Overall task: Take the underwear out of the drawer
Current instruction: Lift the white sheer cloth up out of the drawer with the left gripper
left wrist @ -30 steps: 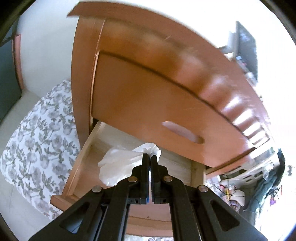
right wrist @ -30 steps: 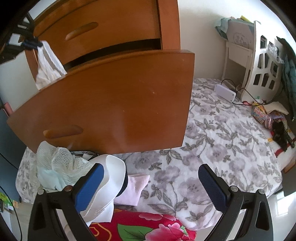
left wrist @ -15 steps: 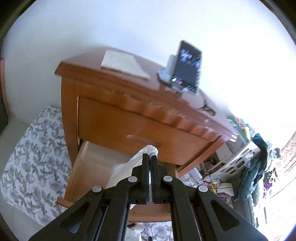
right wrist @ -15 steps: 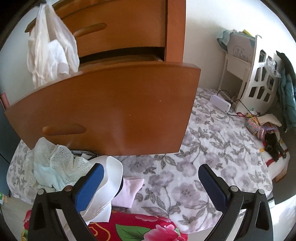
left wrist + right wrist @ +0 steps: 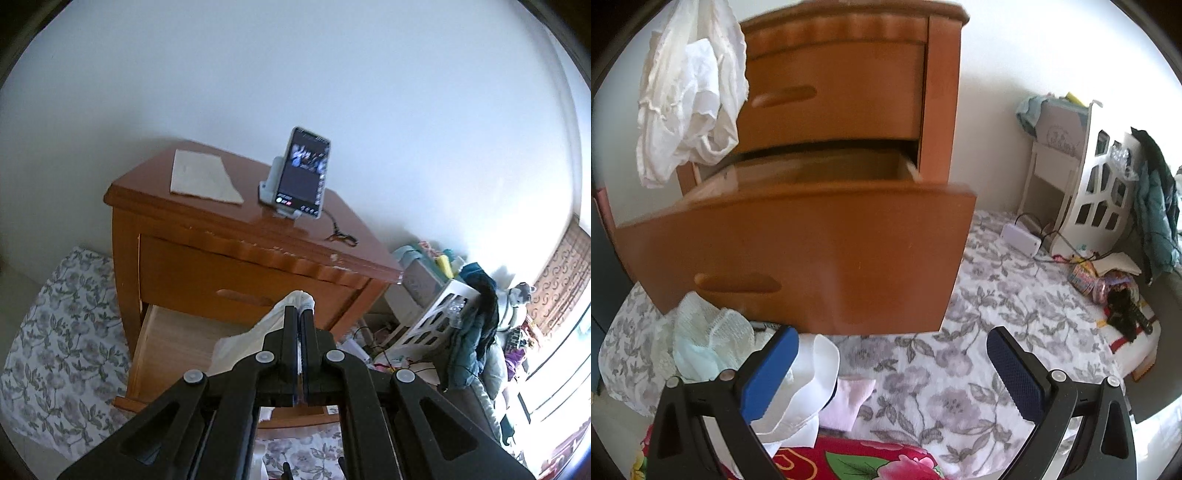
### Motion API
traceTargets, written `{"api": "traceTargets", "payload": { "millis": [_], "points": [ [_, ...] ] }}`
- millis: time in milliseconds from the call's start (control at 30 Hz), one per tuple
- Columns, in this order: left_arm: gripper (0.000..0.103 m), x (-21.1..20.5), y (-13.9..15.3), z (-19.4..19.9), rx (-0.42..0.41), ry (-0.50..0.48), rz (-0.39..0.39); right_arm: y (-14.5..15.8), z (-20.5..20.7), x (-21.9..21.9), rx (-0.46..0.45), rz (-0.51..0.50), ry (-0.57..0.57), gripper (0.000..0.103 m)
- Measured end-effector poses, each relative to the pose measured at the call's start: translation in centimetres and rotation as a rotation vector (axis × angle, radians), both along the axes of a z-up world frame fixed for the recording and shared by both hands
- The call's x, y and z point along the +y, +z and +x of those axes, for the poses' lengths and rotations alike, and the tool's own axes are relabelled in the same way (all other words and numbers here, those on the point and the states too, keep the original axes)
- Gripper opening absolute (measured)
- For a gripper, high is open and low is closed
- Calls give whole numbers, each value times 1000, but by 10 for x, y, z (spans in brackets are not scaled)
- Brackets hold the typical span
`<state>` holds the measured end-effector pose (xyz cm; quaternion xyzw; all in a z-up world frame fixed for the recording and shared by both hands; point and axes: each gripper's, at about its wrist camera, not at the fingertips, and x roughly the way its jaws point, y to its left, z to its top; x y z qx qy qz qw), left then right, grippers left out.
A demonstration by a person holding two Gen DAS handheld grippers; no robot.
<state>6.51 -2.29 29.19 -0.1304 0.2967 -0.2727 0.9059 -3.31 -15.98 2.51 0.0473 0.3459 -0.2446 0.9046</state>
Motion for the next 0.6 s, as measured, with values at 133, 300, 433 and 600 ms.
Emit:
{"api": "traceTargets", "payload": {
  "millis": [133,300,433,600],
  "points": [
    [1,7,7,-15,-29,-21,-19,10,-7,6,-52,-39,-2,103],
    [1,13,11,-35,-65,-53,-25,22,-16,14,-118,-88,-8,103],
    [1,13,9,-51,-85,-88,-19,30,-22,22,-163,-127,-8,103],
    [1,15,-1,-64,-88,-117,-14,37,-28,30,-198,-167,-3,103]
  ]
}}
